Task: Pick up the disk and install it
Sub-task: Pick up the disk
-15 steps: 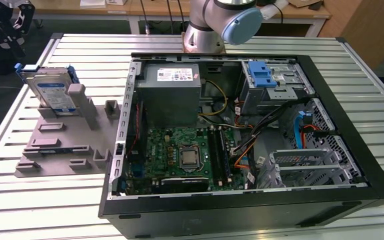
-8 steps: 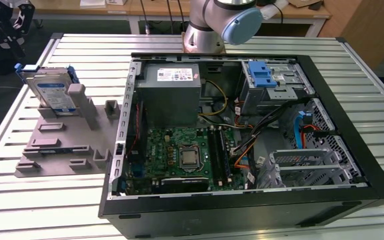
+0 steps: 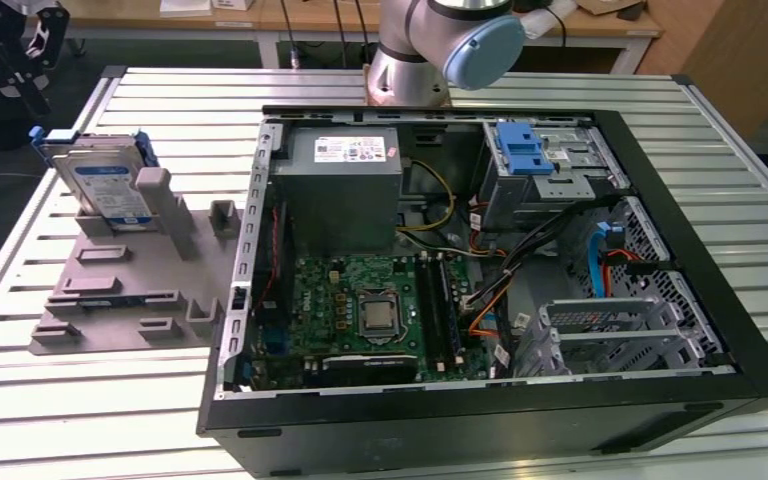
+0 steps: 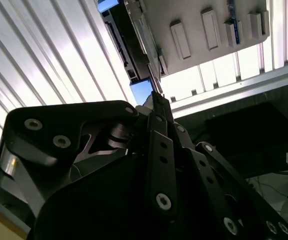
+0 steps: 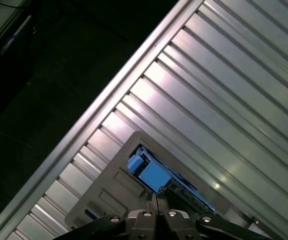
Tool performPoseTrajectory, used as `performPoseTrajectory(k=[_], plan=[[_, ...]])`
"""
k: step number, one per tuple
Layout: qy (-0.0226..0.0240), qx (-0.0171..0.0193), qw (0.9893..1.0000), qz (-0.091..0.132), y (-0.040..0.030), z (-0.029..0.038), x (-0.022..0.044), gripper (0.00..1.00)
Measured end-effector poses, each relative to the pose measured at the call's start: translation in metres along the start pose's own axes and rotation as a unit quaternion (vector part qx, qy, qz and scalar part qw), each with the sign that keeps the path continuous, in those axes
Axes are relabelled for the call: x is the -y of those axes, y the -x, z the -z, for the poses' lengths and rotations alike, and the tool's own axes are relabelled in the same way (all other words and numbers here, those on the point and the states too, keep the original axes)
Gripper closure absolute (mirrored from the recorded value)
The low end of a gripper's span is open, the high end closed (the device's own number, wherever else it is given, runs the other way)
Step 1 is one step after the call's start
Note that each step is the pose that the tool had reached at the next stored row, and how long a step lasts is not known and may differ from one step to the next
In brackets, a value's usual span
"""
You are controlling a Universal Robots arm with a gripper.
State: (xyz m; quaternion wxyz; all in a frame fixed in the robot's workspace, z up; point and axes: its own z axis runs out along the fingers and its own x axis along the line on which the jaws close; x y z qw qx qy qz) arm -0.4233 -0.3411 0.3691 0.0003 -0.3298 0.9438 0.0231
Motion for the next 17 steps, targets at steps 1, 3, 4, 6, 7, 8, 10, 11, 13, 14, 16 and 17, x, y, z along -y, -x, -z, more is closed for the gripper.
performPoseTrajectory(k=[1, 3, 4, 6, 7, 8, 10, 11, 13, 14, 16, 17], plan=[[0.0, -0.0001, 1.0, 0.002, 0.0, 0.0, 0.0, 0.89], [0.0001, -0.0003, 1.0, 0.007, 0.0, 0.0, 0.0, 0.89], [0.0001, -0.0004, 1.0, 0.009, 0.0, 0.0, 0.0, 0.89], [0.0002, -0.0006, 0.9999, 0.013, 0.0, 0.0, 0.0, 0.89], [0.0002, -0.0007, 0.9999, 0.015, 0.0, 0.0, 0.0, 0.89], [0.0003, -0.0008, 0.9999, 0.017, 0.0, 0.0, 0.0, 0.89], [0.0003, -0.0009, 0.9998, 0.021, 0.0, 0.0, 0.0, 0.89], [0.0004, -0.001, 0.9997, 0.023, 0.0, 0.0, 0.0, 0.89], [0.0004, -0.0012, 0.9996, 0.027, 0.0, 0.0, 0.0, 0.89], [0.0005, -0.0013, 0.9996, 0.029, 0.0, 0.0, 0.0, 0.89], [0.0005, -0.0014, 0.9995, 0.032, 0.0, 0.0, 0.0, 0.89], [0.0005, -0.0014, 0.9994, 0.033, 0.0, 0.0, 0.0, 0.89]])
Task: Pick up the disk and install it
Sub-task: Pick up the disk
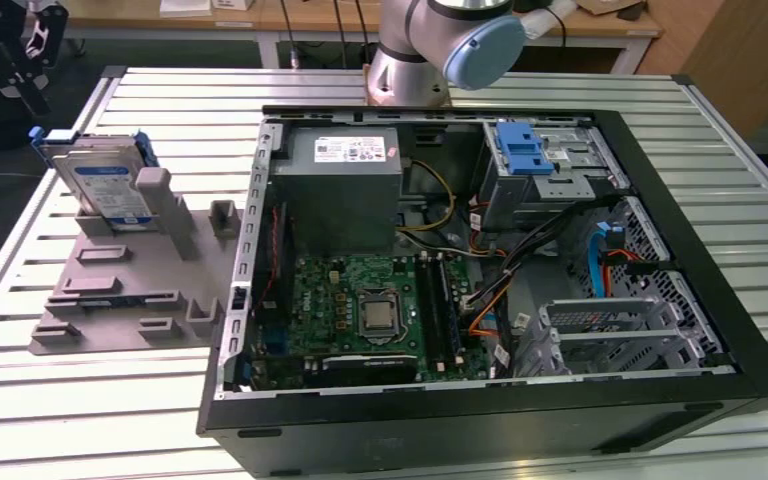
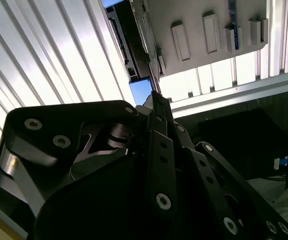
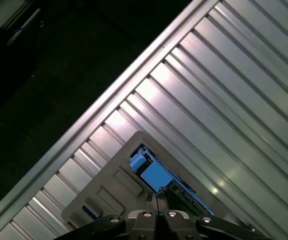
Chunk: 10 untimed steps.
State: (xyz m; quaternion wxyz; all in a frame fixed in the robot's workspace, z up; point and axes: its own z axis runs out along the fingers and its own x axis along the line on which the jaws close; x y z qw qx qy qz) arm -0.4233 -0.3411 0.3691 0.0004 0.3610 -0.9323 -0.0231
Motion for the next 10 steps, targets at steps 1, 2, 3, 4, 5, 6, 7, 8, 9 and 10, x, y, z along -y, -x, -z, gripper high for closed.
performPoseTrajectory(k=[1, 2, 3, 4, 5, 6, 7, 8, 9, 10], plan=[[0.0, -0.0001, 1.0, 0.001, 0.0, 0.0, 0.0, 0.89], [0.0, -0.0001, 1.0, 0.002, 0.0, 0.0, 0.0, 0.89], [0.0001, -0.0002, 1.0, 0.003, 0.0, 0.0, 0.0, 0.89], [0.0001, -0.0002, 1.0, 0.004, 0.0, 0.0, 0.0, 0.89], [0.0001, -0.0003, 1.0, 0.006, 0.0, 0.0, 0.0, 0.89], [0.0001, -0.0004, 1.0, 0.007, 0.0, 0.0, 0.0, 0.89], [0.0002, -0.0004, 1.0, 0.009, 0.0, 0.0, 0.0, 0.89], [0.0002, -0.0005, 0.9999, 0.011, 0.0, 0.0, 0.0, 0.89], [0.0002, -0.0006, 0.9999, 0.012, 0.0, 0.0, 0.0, 0.89], [0.0002, -0.0006, 0.9999, 0.014, 0.0, 0.0, 0.0, 0.89]])
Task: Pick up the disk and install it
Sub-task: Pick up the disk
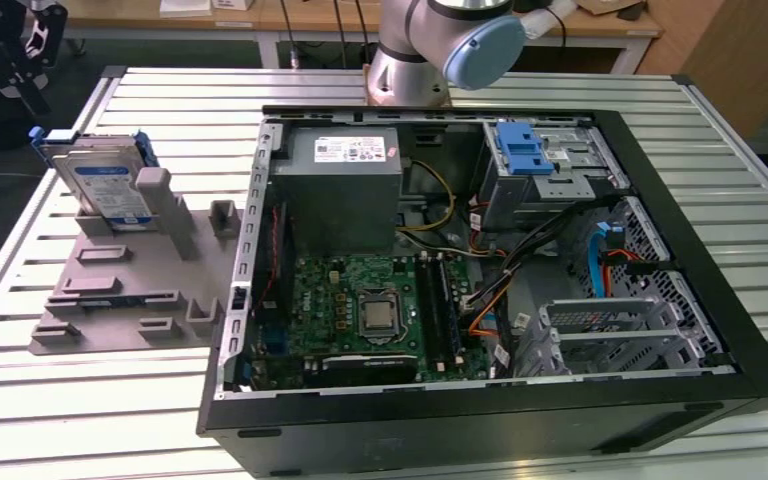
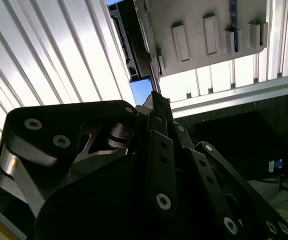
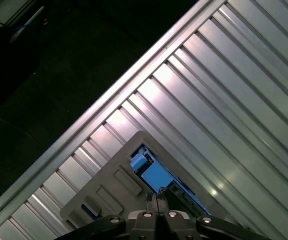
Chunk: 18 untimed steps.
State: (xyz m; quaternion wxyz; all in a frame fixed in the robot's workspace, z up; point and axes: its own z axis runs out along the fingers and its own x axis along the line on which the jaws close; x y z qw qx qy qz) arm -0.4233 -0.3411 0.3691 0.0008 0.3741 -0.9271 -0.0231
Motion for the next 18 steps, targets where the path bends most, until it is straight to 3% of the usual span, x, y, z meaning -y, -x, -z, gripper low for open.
performPoseTrajectory(k=[18], plan=[[0.0005, -0.0013, 0.9996, 0.029, 0.0, 0.0, 0.0, 0.89]])
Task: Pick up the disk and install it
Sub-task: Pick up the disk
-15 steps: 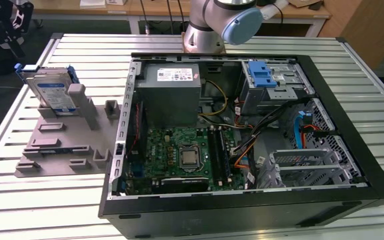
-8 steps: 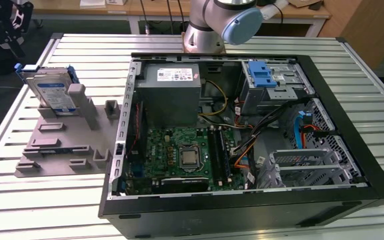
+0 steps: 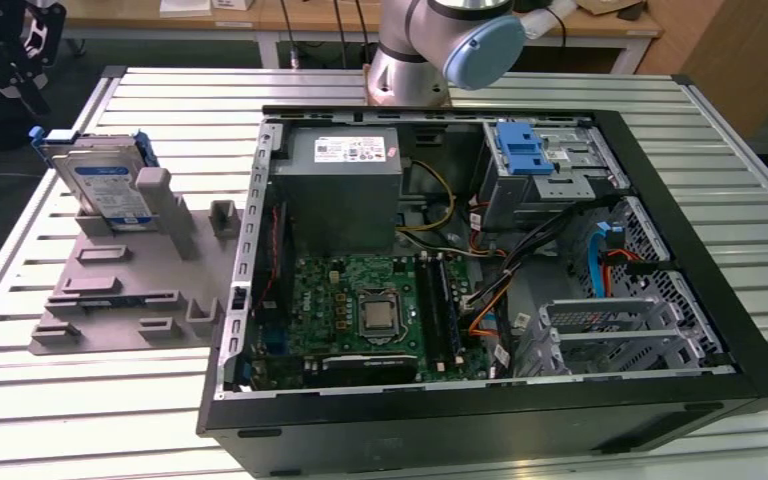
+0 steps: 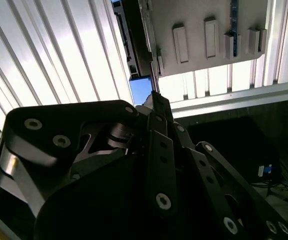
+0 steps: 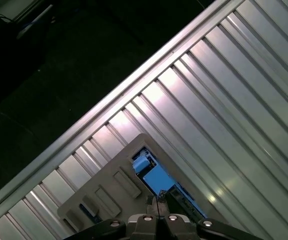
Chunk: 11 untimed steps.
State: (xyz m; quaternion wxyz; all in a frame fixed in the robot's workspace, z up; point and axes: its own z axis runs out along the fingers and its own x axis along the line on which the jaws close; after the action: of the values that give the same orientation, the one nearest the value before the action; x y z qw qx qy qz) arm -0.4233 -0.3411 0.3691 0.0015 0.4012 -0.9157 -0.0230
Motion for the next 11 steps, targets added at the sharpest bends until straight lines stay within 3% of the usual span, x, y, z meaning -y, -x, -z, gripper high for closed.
performPoseTrajectory(k=[11], plan=[[0.0002, -0.0004, 0.9999, 0.011, 0.0, 0.0, 0.0, 0.89]])
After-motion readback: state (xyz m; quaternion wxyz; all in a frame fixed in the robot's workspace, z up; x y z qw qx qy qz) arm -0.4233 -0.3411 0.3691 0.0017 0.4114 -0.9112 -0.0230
